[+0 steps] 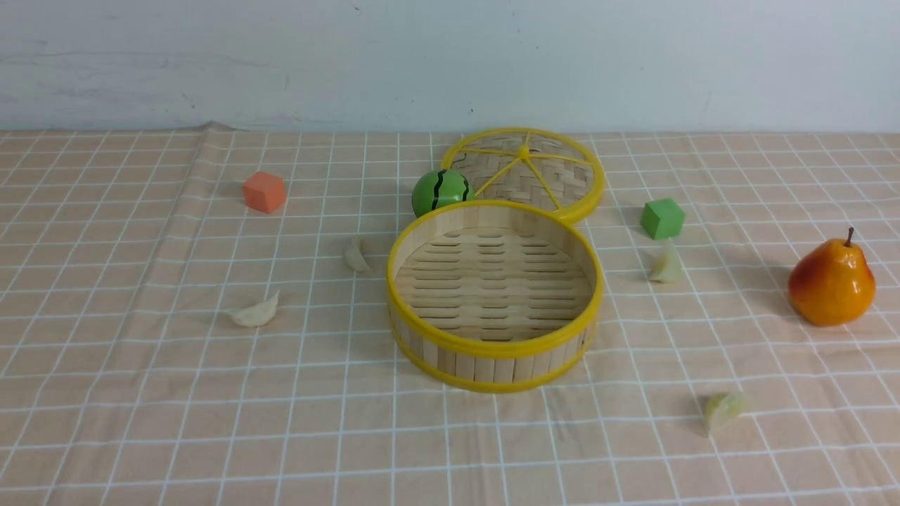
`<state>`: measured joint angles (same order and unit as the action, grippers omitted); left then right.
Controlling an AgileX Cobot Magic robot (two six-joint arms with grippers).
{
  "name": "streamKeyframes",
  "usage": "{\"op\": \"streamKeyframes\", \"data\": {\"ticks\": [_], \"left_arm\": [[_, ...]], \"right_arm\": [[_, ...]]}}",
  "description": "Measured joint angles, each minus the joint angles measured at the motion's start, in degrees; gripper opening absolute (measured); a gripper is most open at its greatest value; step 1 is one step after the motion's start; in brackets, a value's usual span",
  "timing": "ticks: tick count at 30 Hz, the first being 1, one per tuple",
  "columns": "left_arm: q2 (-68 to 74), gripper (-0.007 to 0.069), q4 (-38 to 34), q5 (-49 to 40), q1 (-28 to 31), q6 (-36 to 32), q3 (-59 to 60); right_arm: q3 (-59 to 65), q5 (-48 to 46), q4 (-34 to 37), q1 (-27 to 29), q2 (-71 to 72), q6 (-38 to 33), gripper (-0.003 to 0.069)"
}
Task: Put the dumplings into the steamer on the table with the brown tablecloth.
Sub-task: 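Reach for and grasp a dumpling on the table with the left gripper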
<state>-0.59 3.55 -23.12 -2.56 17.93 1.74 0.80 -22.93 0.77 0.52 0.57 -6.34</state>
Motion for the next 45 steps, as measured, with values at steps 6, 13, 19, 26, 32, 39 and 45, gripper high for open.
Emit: {"op": "streamKeyframes", "data": {"ticks": [6,13,19,26,32,39,45], "left_arm": [[0.00,0.0209,1.88,0.05,0.00,0.00,0.00],[0.00,0.0217,2.85,1.75,0.00,0.00,0.06],[0.00,0.0217,2.90,18.23,0.00,0.00,0.05],[0.00,0.0220,3.14,37.78,0.00,0.00,0.05],[0.00,0.0228,3.14,41.55,0.00,0.00,0.05],[0.00,0.0235,1.78,48.92,0.00,18.49,0.05],[0.12,0.0196,2.19,47.78,0.00,27.30,-5.69]], "right_arm": [[0.00,0.00,0.00,0.00,0.00,0.00,0.0239],[0.00,0.00,0.00,0.00,0.00,0.00,0.0239],[0.00,0.33,-0.77,0.00,0.00,0.00,0.0239],[0.67,11.75,-5.18,0.00,0.00,0.00,0.0239],[0.67,20.58,-12.96,0.00,0.00,-0.07,0.0239],[0.67,40.23,-17.04,0.00,0.00,9.02,0.0239],[0.67,54.52,-16.55,0.37,0.00,22.07,0.0239]]}}
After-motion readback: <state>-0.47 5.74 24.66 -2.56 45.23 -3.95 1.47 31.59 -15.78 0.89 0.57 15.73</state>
